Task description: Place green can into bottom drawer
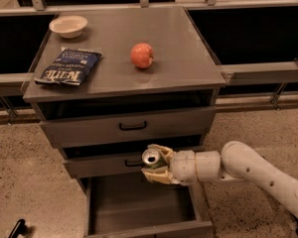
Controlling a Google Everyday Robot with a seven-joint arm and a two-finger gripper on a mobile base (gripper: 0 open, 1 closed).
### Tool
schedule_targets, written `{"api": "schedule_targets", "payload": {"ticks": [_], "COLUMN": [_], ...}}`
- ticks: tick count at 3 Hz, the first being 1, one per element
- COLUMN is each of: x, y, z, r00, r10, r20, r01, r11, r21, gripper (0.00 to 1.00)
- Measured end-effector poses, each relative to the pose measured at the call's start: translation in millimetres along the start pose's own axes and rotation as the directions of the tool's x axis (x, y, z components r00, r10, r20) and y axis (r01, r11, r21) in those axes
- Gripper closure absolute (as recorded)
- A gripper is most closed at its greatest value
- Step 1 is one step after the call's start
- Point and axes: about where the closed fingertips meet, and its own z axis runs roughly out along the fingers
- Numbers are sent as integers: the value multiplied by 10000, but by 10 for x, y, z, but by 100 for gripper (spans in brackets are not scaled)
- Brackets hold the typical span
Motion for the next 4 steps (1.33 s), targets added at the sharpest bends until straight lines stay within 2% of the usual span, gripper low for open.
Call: {"api": "schedule_targets", "payload": {"ticks": [1, 2, 3, 4], "x": [444, 1154, 1485, 1566], "y": [-150, -309, -468, -419], "z": [200, 484, 518, 584], "r00": [9998, 9982, 9925, 9899], "r10": [-182, -591, -837, -805], "r20": [43, 136, 895, 1168], "r01": [177, 551, 552, 456], "r11": [9954, 9776, 9574, 9603], "r21": [939, 2030, 2835, 2753], "gripper": [100, 100, 100, 100]}}
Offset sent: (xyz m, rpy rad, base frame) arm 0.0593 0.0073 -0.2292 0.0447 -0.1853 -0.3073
